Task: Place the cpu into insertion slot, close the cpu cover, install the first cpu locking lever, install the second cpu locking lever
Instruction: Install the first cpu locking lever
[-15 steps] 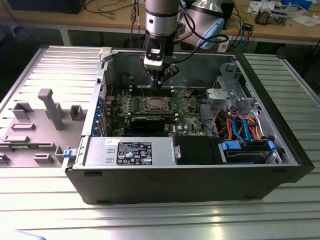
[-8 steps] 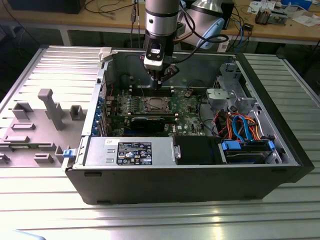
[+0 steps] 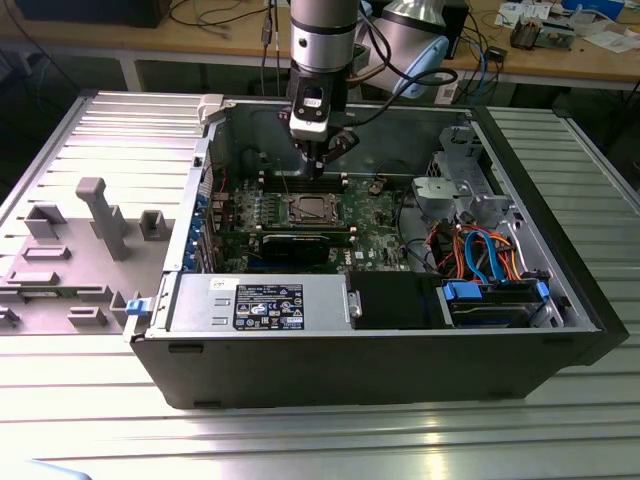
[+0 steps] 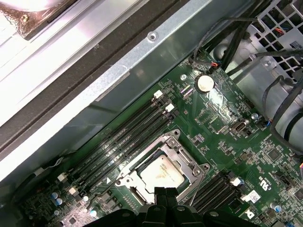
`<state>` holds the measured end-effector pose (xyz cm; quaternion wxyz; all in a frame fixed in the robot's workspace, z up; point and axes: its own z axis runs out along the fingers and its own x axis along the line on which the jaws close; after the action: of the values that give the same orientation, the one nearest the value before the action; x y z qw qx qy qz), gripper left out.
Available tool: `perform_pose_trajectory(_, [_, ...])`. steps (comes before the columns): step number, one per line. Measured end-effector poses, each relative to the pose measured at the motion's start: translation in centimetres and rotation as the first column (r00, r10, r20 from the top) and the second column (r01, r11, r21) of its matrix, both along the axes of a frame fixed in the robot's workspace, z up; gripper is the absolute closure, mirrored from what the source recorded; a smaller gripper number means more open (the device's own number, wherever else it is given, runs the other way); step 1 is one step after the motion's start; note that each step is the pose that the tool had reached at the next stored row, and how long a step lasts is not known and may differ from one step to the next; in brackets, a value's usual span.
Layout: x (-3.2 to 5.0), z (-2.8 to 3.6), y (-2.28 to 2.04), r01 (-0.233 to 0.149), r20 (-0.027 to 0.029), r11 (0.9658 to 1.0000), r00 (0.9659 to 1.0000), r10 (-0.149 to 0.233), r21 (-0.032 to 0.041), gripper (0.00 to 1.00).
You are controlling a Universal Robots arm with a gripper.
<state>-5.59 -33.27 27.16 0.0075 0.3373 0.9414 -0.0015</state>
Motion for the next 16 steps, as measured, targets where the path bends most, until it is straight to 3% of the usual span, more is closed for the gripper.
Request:
perform_pose_trajectory(3, [0.0,0.0,0.0,-0.052,0.0,0.9987,0.9987,0.052,-0.0001,0.89])
perform_pose_trajectory(5, [0.0,0.0,0.0,-0.098,-0.0001,0.9952,0.9952,0.098,0.0001,0.89])
perform_pose_trajectory(11, [-0.69,0.0,0.0,-0.112,0.0001,0.9937,0.9937,0.112,0.0,0.89])
perform_pose_trajectory(16, [-0.77,0.0,0.0,-0.113,0.0001,0.9936,0.9936,0.113,-0.0001,0.89])
